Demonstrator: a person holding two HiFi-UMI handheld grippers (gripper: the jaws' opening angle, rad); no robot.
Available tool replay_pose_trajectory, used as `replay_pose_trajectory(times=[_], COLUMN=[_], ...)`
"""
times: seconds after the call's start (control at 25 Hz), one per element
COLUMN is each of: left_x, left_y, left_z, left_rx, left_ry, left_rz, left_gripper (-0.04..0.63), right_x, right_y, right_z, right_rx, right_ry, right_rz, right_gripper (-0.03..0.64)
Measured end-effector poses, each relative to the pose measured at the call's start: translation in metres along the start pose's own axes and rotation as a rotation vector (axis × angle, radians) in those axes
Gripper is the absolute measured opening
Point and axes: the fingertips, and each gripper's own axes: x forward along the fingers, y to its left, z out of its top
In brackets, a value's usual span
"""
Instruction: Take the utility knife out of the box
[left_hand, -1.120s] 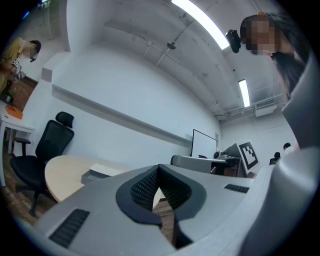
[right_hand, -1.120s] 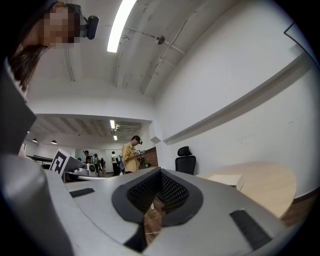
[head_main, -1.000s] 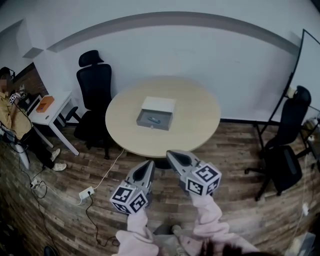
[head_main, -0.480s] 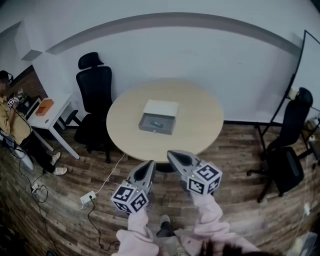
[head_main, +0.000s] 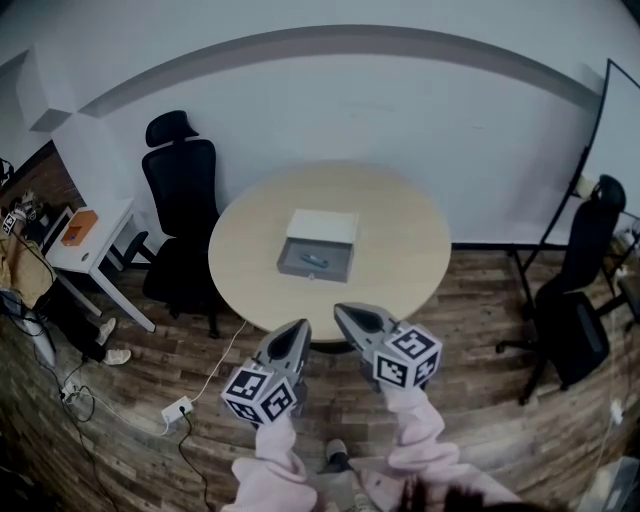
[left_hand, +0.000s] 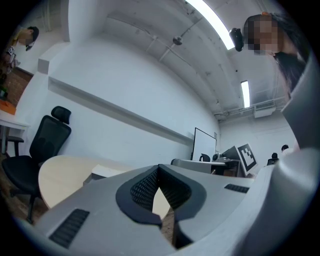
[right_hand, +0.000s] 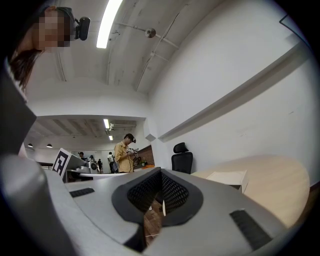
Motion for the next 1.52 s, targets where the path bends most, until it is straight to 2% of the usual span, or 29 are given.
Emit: replay_pose_trajectory(times=[0.8,1.52], left_x=[0.028,0.043], left_y=[0.046,0.067], left_z=[-0.007,-0.018], left_rx=[-0.027,-0.067], left_ry=[0.033,0.051], left_rz=[-0.059,-0.069], left_gripper=[0.005,0.005], right_x=[0.043,0.06], right_y=[-0.024,-0.039], right_z=[-0.013,-0.02], right_rx=[0.027,0.025], right_ry=[0.02,0.047], right_rz=[-0.056,-0.076], right_gripper=[-0.002,-0.002])
